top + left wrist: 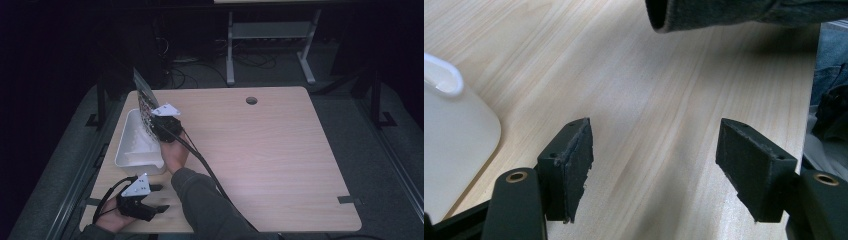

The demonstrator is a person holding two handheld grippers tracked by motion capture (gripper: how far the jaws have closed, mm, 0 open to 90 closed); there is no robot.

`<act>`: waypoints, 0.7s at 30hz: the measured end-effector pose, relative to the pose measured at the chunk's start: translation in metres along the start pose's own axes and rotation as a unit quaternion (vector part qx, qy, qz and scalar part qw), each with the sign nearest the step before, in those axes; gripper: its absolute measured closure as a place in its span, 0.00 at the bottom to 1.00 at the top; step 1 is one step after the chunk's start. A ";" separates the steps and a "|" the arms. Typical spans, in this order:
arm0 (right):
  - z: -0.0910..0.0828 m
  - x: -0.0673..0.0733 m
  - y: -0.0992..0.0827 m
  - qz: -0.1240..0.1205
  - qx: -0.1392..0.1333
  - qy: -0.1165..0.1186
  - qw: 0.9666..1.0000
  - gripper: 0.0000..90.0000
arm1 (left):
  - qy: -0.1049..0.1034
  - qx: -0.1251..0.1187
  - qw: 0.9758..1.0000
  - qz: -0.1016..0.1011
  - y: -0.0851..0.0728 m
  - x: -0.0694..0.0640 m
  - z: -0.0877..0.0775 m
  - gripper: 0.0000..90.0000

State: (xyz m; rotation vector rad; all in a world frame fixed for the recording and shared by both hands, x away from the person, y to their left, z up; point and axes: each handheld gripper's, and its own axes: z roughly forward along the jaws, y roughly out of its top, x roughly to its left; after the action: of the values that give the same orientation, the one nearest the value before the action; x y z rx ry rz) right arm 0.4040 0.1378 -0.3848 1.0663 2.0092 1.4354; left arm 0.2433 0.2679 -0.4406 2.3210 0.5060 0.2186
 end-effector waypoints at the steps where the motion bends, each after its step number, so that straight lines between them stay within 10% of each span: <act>1: -0.001 0.000 -0.001 0.001 0.001 -0.002 1.000 0.82 | 0.000 0.000 1.000 0.000 0.000 0.000 0.000 0.34; 14: -0.011 0.004 -0.004 0.019 0.012 -0.046 0.999 0.82 | 0.001 0.000 1.000 0.001 0.000 0.000 0.000 0.34; 21: -0.010 0.001 -0.007 0.031 -0.001 -0.029 0.999 0.82 | 0.001 -0.001 1.000 0.001 0.000 0.000 0.000 0.34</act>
State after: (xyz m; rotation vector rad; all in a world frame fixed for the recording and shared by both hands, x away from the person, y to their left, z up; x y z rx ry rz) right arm 0.3936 0.1316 -0.3871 1.1653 1.9490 1.4206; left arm 0.2433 0.2681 -0.4407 2.3204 0.5050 0.2219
